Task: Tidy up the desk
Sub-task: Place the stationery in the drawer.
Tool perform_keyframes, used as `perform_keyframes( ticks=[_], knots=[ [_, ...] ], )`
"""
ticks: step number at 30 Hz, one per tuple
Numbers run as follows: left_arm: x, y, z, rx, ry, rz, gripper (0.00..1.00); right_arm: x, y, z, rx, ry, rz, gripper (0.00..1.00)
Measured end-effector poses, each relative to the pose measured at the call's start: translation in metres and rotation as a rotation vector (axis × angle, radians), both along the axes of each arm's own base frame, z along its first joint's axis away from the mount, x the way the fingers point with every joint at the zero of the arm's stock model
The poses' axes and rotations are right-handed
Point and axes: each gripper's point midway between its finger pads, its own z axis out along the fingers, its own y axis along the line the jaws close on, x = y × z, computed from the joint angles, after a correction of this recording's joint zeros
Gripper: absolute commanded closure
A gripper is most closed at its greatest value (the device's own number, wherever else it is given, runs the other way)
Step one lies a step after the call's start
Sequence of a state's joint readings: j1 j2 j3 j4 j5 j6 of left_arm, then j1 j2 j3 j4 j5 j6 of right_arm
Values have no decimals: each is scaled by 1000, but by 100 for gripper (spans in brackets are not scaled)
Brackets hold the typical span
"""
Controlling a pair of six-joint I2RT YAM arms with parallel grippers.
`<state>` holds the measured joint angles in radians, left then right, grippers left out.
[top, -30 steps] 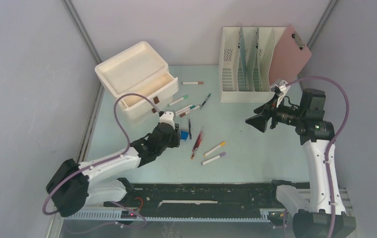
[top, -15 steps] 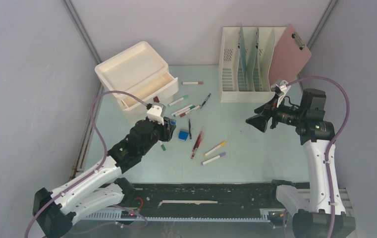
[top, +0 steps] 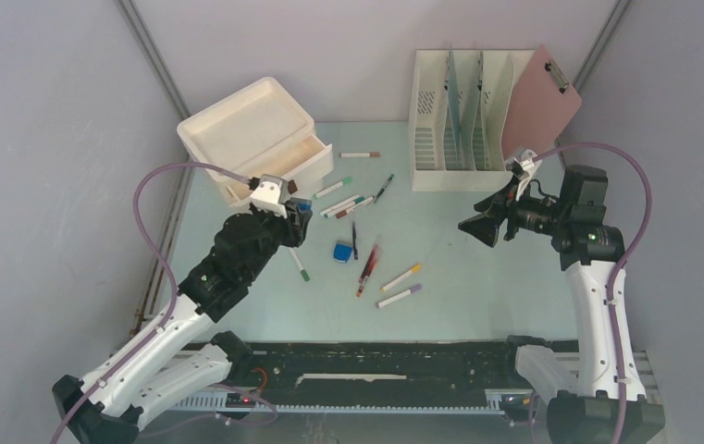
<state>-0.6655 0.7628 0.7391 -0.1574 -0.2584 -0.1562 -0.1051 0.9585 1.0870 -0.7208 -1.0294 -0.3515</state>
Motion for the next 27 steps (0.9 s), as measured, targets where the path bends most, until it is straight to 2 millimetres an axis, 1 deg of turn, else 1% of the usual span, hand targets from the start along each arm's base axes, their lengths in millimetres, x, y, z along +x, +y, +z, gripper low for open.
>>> perform_keyframes(
  ticks=[4,6,11,13,17,21,27],
  knots=[
    [8,7,-4,10,13,33,100,0,0,0,-1,-2,1,25],
    [12,9,-2,12,16,46,100,0,1,0,-2,-2,3,25],
    [20,15,20,-3,-20,74,99,0,1,0,-2,-2,3,25],
    [24,21,30,2,-48,99,99,0,0,0,-2,-1,3,25],
    [34,38,41,25,-78,169,98,0,0,0,-1,-2,1,25],
    [48,57,41,51,-77,245,97,0,0,0,-1,-2,1,25],
    [69,71,37,75,-58,310,96,0,0,0,-1,-2,1,25]
  ],
)
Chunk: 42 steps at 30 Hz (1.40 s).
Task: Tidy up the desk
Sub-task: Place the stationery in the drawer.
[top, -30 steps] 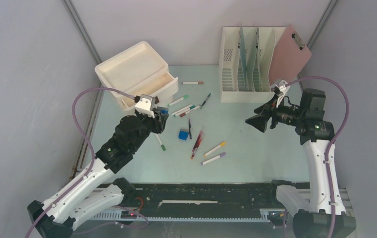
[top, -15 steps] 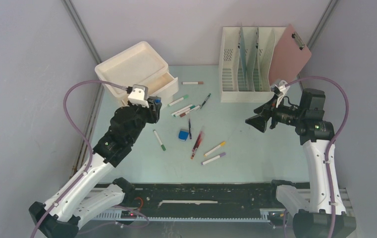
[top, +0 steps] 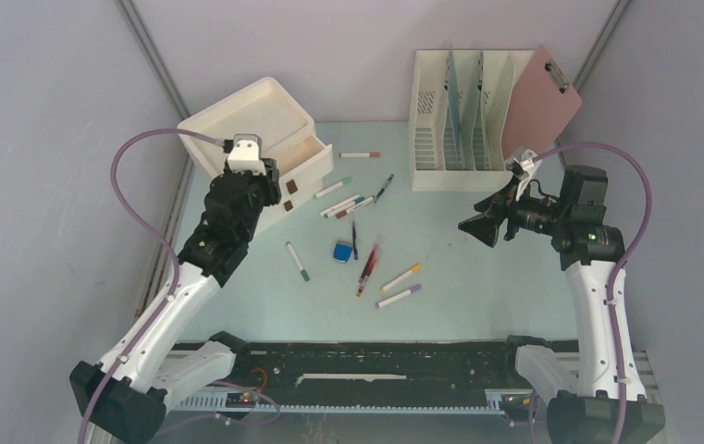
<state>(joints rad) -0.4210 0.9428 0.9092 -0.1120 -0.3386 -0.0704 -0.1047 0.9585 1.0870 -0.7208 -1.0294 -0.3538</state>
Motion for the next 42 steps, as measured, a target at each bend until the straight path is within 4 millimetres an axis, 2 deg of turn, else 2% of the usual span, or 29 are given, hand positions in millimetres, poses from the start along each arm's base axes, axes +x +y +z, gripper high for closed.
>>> perform_keyframes(
  ticks=[5,9,26,30,38,42],
  knots=[
    [17,5,-1,11,7,56,92,0,0,0,0,0,0,25],
    [27,7,-4,20,19,82,84,0,0,0,0,0,0,25],
    [45,20,-38,70,100,169,39,0,0,0,0,0,0,25],
    [47,21,-39,64,102,176,34,0,0,0,0,0,0,25],
    [47,21,-37,60,98,175,33,0,0,0,0,0,0,25],
    [44,20,-28,38,77,167,30,0,0,0,0,0,0,25]
  ],
)
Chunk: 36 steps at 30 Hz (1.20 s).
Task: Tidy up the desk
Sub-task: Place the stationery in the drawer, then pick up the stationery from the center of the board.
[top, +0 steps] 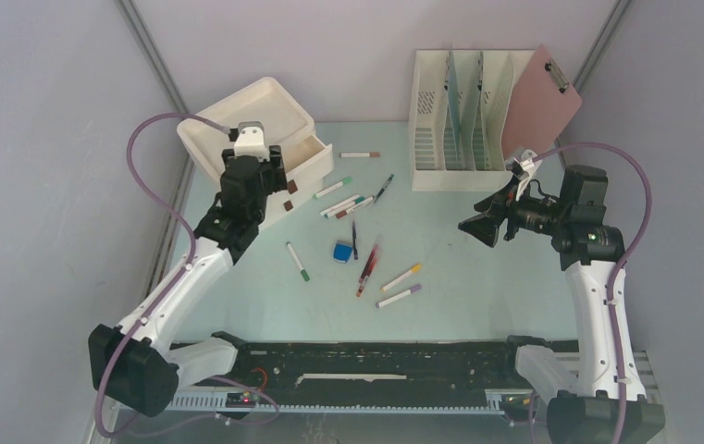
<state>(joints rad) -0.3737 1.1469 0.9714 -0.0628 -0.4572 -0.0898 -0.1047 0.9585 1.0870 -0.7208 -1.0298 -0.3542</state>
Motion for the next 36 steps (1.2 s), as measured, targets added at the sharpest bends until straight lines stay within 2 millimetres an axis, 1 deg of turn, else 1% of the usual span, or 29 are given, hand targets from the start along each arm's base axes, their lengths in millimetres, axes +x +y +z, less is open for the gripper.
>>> perform_keyframes(
  ticks=[4,9,10,12,14,21,24,30,36],
  knots=[
    [-8,-6,16,-52,-40,-44,21,0,0,0,0,0,0,25],
    [-22,-22,40,-151,-105,-141,2,0,0,0,0,0,0,25],
    [-25,-26,42,-172,-114,-162,0,0,0,0,0,0,0,24],
    [-33,-34,41,-218,-125,-212,0,0,0,0,0,0,0,25],
    [-39,-43,33,-258,-113,-260,0,0,0,0,0,-1,0,25],
    [-62,-79,-9,-368,2,-447,0,0,0,0,1,-1,1,24],
    [-73,-91,-21,-404,47,-515,0,0,0,0,0,-1,0,24],
    [-89,-106,-43,-466,124,-588,0,0,0,0,0,-1,0,25],
    [-103,-117,-66,-464,188,-610,0,0,0,0,0,-1,0,24]
  ],
)
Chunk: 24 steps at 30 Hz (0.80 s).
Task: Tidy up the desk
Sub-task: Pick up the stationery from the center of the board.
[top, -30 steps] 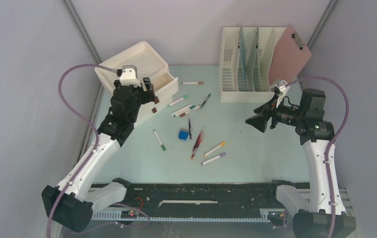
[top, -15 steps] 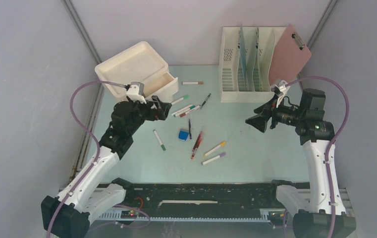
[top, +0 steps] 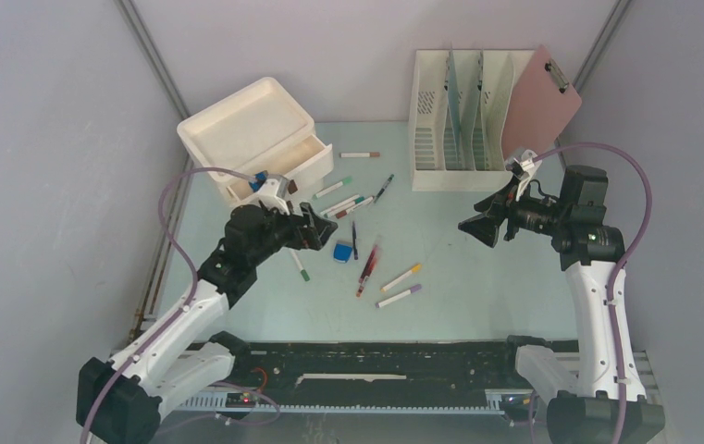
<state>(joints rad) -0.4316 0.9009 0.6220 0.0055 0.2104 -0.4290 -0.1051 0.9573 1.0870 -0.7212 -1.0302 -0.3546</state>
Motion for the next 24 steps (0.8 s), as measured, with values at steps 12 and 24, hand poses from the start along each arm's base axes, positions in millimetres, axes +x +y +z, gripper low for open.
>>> perform_keyframes(
  ticks=[12,24],
  knots=[
    [-10,-11,-32,164,28,95,0,0,0,0,-1,-1,0,24],
    [-1,-13,-85,375,98,197,0,0,0,0,-2,-2,1,24]
  ],
)
